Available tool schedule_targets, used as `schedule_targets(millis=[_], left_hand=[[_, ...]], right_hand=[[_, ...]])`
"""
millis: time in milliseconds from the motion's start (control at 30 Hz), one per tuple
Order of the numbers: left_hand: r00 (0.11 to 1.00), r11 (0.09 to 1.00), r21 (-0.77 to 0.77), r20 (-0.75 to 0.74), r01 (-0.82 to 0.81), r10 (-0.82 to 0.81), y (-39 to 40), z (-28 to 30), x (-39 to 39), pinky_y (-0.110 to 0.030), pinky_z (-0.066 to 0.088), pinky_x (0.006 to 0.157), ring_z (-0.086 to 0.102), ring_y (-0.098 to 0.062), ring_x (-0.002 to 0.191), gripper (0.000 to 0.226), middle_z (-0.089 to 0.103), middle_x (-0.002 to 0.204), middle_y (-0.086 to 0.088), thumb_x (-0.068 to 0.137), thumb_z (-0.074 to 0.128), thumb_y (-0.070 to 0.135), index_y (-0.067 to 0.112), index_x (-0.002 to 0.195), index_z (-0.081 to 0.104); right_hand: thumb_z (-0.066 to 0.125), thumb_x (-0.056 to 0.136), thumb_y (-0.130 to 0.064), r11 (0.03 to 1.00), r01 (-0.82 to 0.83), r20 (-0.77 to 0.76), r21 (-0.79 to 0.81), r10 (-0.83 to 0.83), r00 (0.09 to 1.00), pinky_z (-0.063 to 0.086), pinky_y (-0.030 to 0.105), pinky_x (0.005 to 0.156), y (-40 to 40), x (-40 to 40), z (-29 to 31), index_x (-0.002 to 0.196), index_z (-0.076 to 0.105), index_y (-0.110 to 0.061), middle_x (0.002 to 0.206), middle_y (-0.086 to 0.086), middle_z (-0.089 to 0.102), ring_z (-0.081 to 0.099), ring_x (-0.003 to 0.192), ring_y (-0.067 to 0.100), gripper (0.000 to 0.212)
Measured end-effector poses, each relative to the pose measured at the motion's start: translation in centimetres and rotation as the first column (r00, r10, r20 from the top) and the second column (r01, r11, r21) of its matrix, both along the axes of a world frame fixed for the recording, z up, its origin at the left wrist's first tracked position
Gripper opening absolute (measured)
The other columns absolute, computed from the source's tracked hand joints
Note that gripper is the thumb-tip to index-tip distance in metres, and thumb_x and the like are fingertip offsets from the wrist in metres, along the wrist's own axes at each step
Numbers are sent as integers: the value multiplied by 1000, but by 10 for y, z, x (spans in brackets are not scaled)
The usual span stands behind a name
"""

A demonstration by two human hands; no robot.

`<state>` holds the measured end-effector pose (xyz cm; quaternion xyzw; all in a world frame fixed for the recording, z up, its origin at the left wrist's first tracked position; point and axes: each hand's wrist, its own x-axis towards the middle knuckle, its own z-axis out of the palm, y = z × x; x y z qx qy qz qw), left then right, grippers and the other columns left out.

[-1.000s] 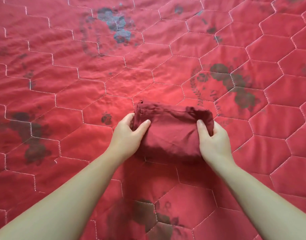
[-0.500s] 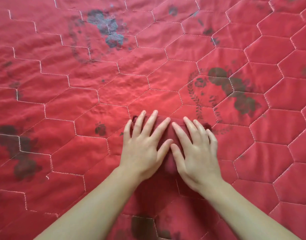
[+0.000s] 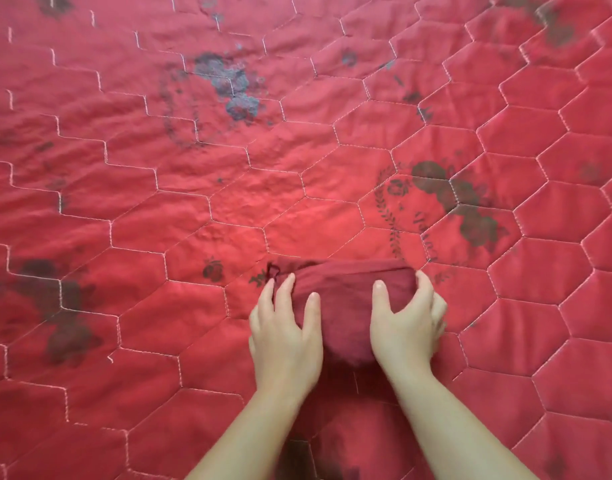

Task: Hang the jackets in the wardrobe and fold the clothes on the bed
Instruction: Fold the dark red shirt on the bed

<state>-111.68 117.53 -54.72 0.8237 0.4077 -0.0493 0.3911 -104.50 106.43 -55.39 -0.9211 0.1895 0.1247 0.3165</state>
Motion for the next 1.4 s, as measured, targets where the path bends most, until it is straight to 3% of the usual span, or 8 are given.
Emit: schedule_targets(millis=[200,367,567,700,800,1067,1200,1400], left_hand=[[871,833,-276,-35,-479,489,-11,24,0,-33,26,107,37,-23,132,57,35,144,-9,91,59,42,26,140,36],[830,778,-292,-244,-555,501,-13,19,-31,-36,34,100,46,-29,123,67,46,135,-15,82,69,48,13,132,41],[763,639,-420,-391,-645,514,-8,15,-66,-36,52,81,65,-25,82,63,69,81,-7,75,66,64,1,83,65],[725,469,-558,-459,-685,513,0,24,-76,-35,54,74,69,-28,84,78,70,93,-11,73,66,69,-1,108,59],[764,452,-638,-371,-623,528,14,48,-67,-25,52,56,73,-19,68,59,75,74,-1,77,64,65,9,94,63],[810,778,-494,220,-388,544,100,290,-37,-14,48,56,62,0,57,39,68,62,13,90,59,50,14,76,66],[712,820,-384,418,-425,564,136,420,-64,-36,50,69,57,-15,66,45,60,65,6,89,58,52,12,70,62],[486,720,-280,580,-635,654,127,545,-163,-20,45,61,61,-9,72,43,66,73,7,90,57,55,16,76,67]], right_hand=[[65,82,-55,975,135,-225,174,-95,970,39,36,86,-5,-5,14,126,45,-15,121,9,59,54,112,29,63],[67,79,-56,977,60,-372,205,21,928,48,39,86,-29,-20,12,94,65,-12,94,2,69,63,93,27,46],[64,87,-47,930,9,-338,368,124,933,46,31,62,-39,-45,18,66,65,-12,60,-11,65,58,60,11,40],[61,89,-44,897,-61,-198,439,163,967,36,24,50,-28,-45,31,55,48,-17,48,-14,45,40,46,5,45],[60,91,-40,867,-110,-81,487,170,982,33,21,45,-15,-33,57,58,47,-18,50,-14,42,37,47,6,42],[58,92,-44,795,-218,119,566,183,976,42,29,56,66,-1,283,66,59,-5,61,-3,54,48,57,15,47],[60,89,-47,686,-290,170,668,238,956,45,30,56,111,-10,406,70,65,-4,62,-1,60,55,59,19,48],[65,86,-45,419,-459,250,783,463,850,46,28,57,146,-67,529,72,69,-8,67,1,65,58,61,18,40]])
